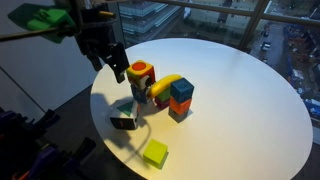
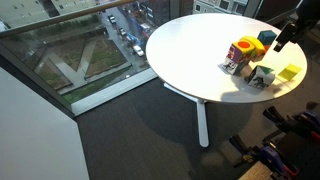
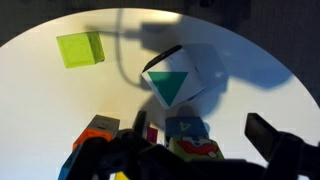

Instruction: Put the black and white cube on the top of the block stack

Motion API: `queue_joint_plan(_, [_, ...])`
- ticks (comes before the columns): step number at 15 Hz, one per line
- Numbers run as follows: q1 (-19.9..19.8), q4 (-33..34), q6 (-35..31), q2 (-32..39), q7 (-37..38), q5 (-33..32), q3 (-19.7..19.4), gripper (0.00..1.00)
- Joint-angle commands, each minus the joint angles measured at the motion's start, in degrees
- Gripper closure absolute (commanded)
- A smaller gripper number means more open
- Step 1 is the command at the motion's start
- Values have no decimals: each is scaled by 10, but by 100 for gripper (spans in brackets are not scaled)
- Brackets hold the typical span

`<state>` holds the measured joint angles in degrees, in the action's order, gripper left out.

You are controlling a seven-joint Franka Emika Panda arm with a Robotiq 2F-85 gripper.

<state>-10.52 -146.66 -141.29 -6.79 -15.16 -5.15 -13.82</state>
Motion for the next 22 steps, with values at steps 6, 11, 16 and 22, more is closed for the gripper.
queue_joint_plan(6, [4,-32,-126,54,-109,89,-3,0])
queue_joint_plan(11, [-5,-16,-131,99,-170,96,7,0])
queue_joint_plan(16, [-18,-2,-149,130,-233,96,21,0])
queue_joint_plan(22, [-43,15,-170,170,-265,91,34,0])
